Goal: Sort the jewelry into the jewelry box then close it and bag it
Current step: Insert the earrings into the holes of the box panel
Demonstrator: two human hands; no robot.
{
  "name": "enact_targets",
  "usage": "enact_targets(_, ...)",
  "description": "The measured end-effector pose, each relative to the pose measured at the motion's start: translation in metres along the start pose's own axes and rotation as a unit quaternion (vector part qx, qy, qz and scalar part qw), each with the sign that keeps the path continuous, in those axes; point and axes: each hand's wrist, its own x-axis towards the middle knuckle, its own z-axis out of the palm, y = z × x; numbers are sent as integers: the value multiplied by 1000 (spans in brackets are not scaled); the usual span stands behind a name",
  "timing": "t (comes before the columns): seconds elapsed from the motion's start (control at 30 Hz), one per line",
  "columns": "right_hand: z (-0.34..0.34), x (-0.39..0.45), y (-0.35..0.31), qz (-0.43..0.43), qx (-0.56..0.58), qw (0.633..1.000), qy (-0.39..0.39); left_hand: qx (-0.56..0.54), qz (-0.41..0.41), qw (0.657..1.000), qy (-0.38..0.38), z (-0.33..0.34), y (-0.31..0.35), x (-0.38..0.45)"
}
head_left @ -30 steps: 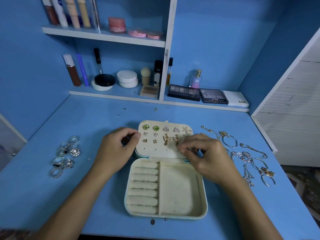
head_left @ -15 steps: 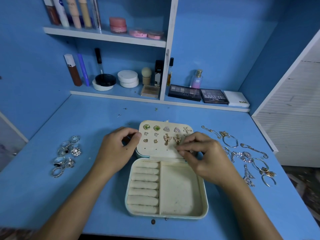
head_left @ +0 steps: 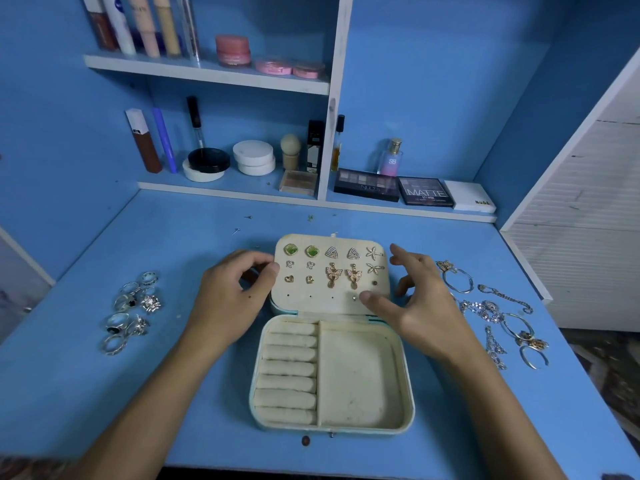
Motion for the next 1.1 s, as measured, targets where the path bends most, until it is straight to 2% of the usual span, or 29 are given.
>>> enact_targets(0.23, 2, 1, -4, 11, 17, 1000, -22, -5, 10, 1000, -1, -1, 2, -2)
enact_targets(0.67, 11, 4, -2, 24, 55, 998, -7, -4, 20, 1000, 6, 1, 2, -2)
enact_targets(0.8, 12, 4, -1, 24, 75, 997, -6, -19, -8, 1000, 2, 0, 2, 5)
enact_targets(0.93, 11, 3, -1, 24, 66, 998, -2, 12, -6, 1000, 17, 0, 6, 23)
enact_targets(1.1, 10, 3, -2, 26, 67, 997, -5, 72, 43, 996, 8, 6, 15, 74)
